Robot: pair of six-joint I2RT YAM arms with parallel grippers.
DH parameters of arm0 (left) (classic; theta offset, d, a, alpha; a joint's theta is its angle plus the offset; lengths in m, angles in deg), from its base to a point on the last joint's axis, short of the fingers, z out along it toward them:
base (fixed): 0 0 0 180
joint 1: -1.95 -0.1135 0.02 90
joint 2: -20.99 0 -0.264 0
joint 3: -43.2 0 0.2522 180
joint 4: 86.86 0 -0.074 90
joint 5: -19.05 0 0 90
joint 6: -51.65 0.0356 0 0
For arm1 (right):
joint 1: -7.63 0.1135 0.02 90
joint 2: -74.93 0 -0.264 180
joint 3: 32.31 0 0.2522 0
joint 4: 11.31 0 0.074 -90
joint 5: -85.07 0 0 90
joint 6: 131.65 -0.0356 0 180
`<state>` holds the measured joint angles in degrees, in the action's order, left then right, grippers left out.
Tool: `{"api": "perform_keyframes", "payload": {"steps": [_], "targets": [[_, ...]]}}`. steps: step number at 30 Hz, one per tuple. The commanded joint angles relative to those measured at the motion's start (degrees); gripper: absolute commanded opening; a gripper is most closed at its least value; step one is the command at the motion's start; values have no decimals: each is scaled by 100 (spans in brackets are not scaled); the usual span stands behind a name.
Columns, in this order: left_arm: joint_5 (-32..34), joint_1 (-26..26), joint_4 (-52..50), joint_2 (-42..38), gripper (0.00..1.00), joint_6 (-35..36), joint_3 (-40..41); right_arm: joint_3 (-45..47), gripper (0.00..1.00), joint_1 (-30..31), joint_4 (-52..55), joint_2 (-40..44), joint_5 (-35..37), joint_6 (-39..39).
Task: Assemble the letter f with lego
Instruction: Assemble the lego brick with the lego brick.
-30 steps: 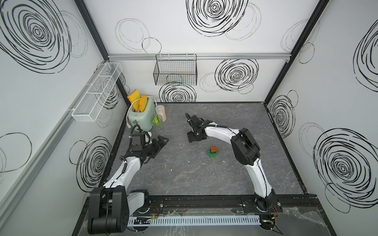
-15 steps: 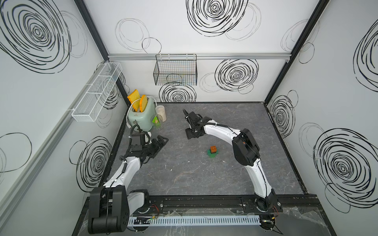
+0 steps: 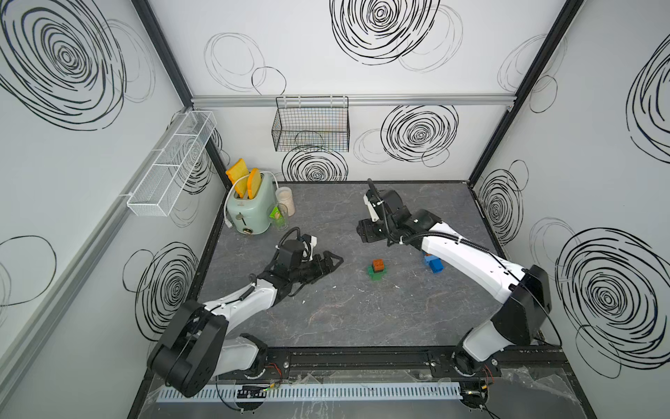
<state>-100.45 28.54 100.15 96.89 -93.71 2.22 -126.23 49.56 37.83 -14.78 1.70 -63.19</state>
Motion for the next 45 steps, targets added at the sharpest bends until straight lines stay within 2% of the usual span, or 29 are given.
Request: {"api": "perform_keyframes", "payload": {"steps": [1, 4, 10, 26, 45], "targets": [[51, 360, 2242, 613, 82, -808, 205, 578, 61, -127, 83, 196, 23, -28], [-65, 569, 2899, 1145, 71, -1003, 149, 842, 61, -233, 70, 358, -49, 0], [-138, 844, 3228, 1727, 63, -952, -59, 1151, 61, -392, 24, 463, -237, 89], [-274, 1186, 3881, 2745, 58, -1039, -360, 1463, 60, -384, 123, 718, -575, 80], [-225, 1354, 4110, 3218, 54, -1126, -506, 1692, 60, -246, 144, 615, -663, 80]]}}
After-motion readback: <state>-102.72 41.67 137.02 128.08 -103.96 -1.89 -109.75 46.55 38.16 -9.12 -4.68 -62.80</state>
